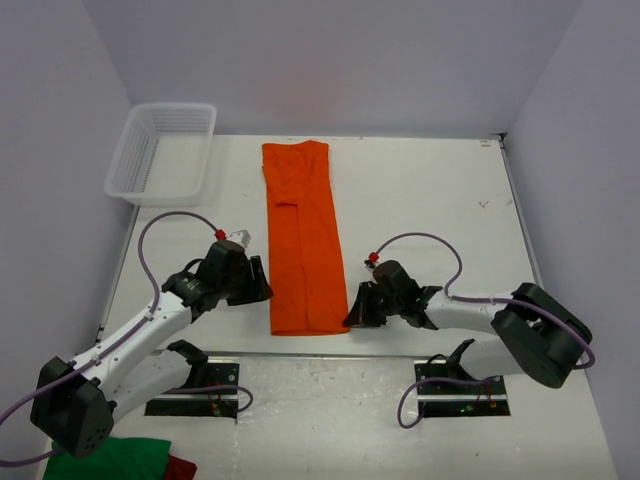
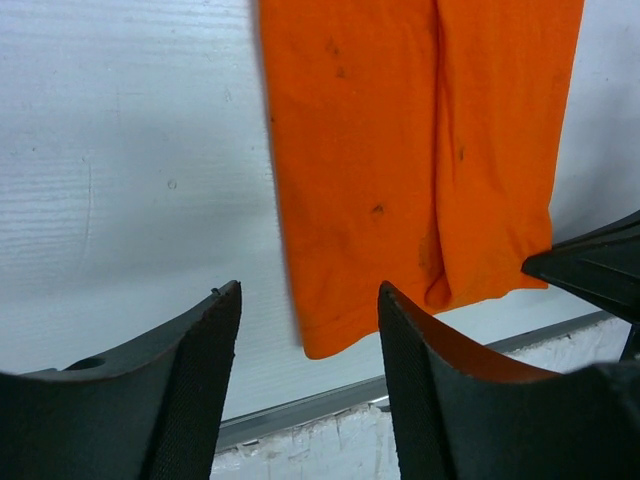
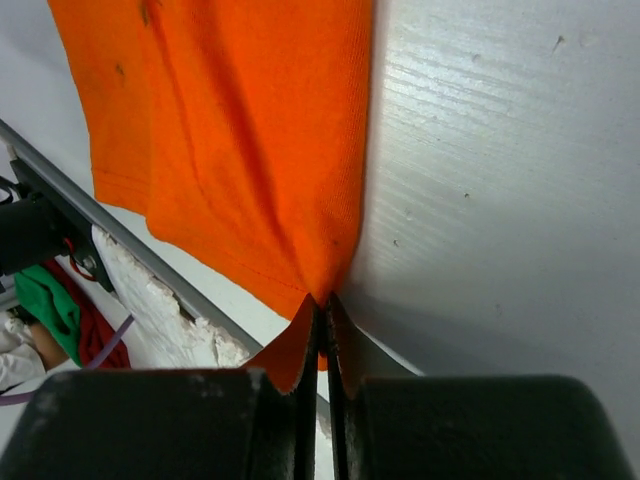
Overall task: Fold and stack the t-shirts
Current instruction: Rotate the tshirt 90 degrees, then grab the bottom of the folded rectangular tshirt with both arms
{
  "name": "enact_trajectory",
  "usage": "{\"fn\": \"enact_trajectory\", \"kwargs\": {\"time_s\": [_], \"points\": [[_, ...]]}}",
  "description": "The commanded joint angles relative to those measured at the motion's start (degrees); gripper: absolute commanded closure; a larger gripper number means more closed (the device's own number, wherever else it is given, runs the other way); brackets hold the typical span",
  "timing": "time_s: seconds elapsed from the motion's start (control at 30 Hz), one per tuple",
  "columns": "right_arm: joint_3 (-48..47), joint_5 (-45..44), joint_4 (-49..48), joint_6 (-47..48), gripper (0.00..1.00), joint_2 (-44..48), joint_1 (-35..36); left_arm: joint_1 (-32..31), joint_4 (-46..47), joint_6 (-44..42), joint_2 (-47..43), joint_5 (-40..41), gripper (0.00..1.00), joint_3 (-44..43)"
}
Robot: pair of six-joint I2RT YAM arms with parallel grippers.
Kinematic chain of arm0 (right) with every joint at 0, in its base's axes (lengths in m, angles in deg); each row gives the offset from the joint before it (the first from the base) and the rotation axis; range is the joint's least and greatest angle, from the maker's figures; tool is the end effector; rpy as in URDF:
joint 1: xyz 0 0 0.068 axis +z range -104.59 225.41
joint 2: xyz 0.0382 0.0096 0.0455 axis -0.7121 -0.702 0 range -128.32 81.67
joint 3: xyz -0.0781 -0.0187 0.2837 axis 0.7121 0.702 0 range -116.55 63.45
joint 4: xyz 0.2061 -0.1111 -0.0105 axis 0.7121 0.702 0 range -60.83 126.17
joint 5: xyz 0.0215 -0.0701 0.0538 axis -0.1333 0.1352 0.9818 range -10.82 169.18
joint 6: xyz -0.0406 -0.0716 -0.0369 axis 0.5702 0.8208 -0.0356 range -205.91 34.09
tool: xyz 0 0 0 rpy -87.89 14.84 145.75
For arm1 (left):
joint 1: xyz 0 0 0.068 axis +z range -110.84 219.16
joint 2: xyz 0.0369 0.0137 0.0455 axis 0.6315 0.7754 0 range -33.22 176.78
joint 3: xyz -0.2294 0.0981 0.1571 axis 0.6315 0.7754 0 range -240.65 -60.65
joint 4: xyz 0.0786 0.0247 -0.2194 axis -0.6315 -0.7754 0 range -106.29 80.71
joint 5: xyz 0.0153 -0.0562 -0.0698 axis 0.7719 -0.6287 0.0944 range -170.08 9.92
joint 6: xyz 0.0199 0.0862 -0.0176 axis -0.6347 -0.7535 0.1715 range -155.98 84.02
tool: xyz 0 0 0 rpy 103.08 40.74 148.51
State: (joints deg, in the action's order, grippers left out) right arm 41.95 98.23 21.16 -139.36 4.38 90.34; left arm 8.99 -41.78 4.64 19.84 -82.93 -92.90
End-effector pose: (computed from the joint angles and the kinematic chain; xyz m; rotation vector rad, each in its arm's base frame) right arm 0.1434 0.1803 0.1371 0.0262 2.7014 1.0832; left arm 0.1390 -0.0854 0.1983 -0.2150 2.5841 -0.5507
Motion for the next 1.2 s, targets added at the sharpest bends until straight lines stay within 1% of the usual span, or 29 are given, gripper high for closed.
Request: {"fn": "enact_trajectory", "kwargs": {"time_s": [0.0, 0.1, 0.33, 0.43, 0.47, 0.57, 0.77, 0.97, 1.17], "points": [[-0.3, -0.4, -1.9, 0.1, 1.0, -1.2, -0.2, 0.0, -0.8, 2.0, 0.7, -1.2, 0.41, -0.4], [-0.1, -0.1, -2.4, 0.2, 1.0, -2.1, -0.1, -0.4, -1.2, 2.9, 1.0, -1.5, 0.36, 0.6], [-0.6, -0.3, -2.2, 0.8, 1.0, -2.2, -0.1, -3.1, -2.8, 6.0, 2.4, -2.3, 0.34, 2.4], [-0.1, -0.5, -2.4, 0.9, 1.0, -1.7, -0.1, -4.4, -2.6, 8.8, 2.3, -2.9, 0.38, 3.7], [-0.1, -0.5, -2.3, 1.0, 1.0, -1.7, -0.1, -5.0, -2.4, 9.1, 2.3, -2.9, 0.41, 3.9], [0.1, -0.5, -2.3, 1.2, 1.0, -1.4, -0.1, -5.8, -1.9, 10.1, 2.7, -2.5, 0.44, 4.6], [0.2, -0.5, -1.7, 1.4, 1.0, -0.3, -0.1, -6.3, 2.9, 11.6, 5.8, -4.4, 0.47, 6.3], [0.7, -1.3, -0.9, 1.6, 1.0, 1.4, -0.1, -7.9, 5.2, 12.4, 8.8, -5.1, 0.51, 6.8], [1.1, -0.9, -1.6, 1.4, 1.0, 0.7, -0.2, -9.3, 7.6, 13.3, 10.6, -6.4, 0.56, 7.4]]}}
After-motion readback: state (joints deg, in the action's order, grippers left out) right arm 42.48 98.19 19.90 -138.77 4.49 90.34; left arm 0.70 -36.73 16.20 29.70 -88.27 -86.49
